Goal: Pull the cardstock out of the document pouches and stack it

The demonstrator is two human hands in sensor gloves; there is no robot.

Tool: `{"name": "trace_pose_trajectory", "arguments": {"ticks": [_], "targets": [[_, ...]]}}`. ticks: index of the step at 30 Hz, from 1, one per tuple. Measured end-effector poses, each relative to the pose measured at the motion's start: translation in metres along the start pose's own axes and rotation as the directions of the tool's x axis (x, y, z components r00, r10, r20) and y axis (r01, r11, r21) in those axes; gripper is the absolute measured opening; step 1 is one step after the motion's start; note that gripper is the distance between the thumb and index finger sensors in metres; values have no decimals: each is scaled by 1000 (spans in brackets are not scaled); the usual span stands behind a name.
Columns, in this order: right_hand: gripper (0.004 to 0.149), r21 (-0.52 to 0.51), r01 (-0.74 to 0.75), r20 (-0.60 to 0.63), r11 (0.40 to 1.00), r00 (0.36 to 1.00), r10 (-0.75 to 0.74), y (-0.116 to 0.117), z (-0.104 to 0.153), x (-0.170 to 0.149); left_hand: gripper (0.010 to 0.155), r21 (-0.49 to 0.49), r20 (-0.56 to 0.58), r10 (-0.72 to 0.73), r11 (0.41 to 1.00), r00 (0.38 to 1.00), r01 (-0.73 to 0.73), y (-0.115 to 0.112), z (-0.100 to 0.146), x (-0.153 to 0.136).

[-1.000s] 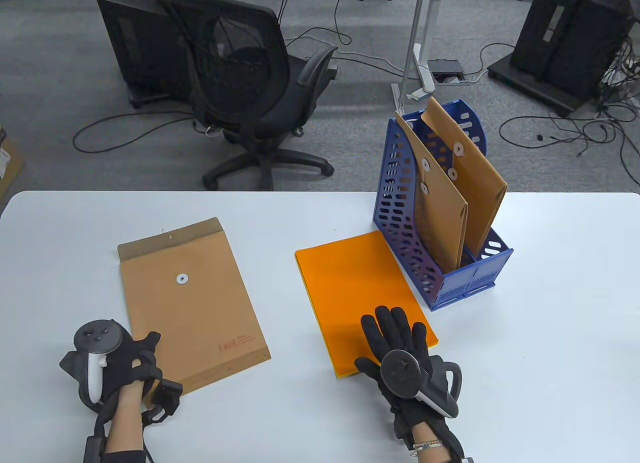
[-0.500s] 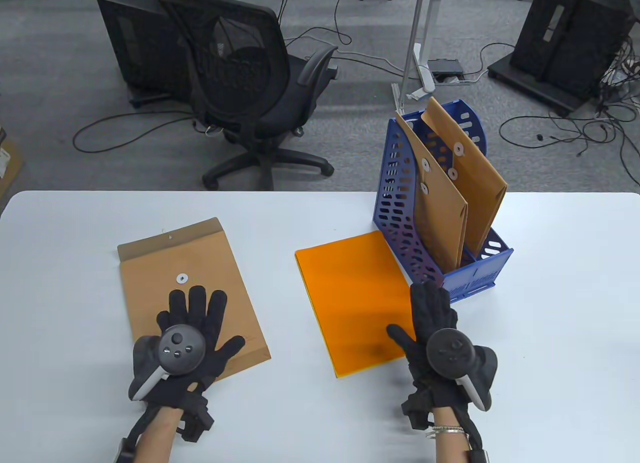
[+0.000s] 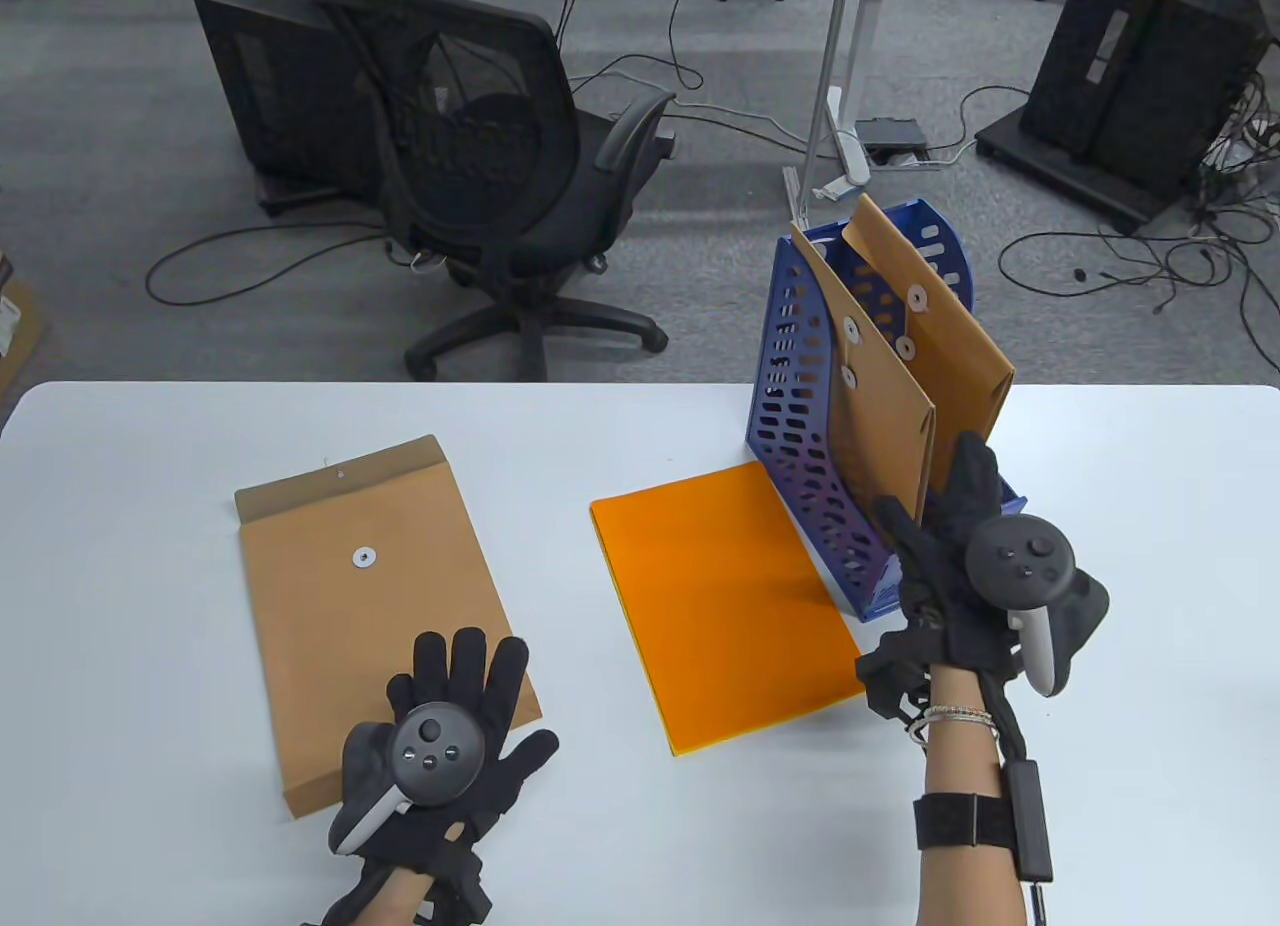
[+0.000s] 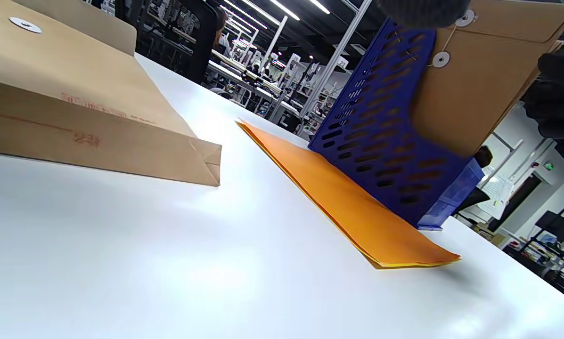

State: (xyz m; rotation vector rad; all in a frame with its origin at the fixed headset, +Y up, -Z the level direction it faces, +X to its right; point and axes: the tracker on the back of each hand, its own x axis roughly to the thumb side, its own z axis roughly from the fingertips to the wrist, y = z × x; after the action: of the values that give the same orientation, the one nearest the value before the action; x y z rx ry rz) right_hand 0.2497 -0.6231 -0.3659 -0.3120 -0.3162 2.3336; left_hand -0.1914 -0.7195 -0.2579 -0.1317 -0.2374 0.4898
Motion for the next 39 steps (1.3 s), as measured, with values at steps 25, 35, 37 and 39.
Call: {"name": "trace_pose_trajectory", "arguments": {"ticks": [25, 35, 37, 39], "targets": [[48, -157, 78, 158, 985, 986, -53, -17, -17, 41, 81, -6, 4, 57, 998, 998, -57, -4, -1, -3], [48, -418, 262, 473, 870, 880, -37, -76, 54, 103, 86, 109, 172, 145, 980, 974, -166, 19, -14, -1], [48, -429, 308, 535, 849, 844, -36, -83, 70, 113, 89, 135, 209, 182, 968, 961, -212, 27, -20, -3], [48, -410, 374, 597, 832, 799, -66, -84, 86, 121, 90, 120, 247, 283, 940, 927, -320, 34, -27, -5]]}}
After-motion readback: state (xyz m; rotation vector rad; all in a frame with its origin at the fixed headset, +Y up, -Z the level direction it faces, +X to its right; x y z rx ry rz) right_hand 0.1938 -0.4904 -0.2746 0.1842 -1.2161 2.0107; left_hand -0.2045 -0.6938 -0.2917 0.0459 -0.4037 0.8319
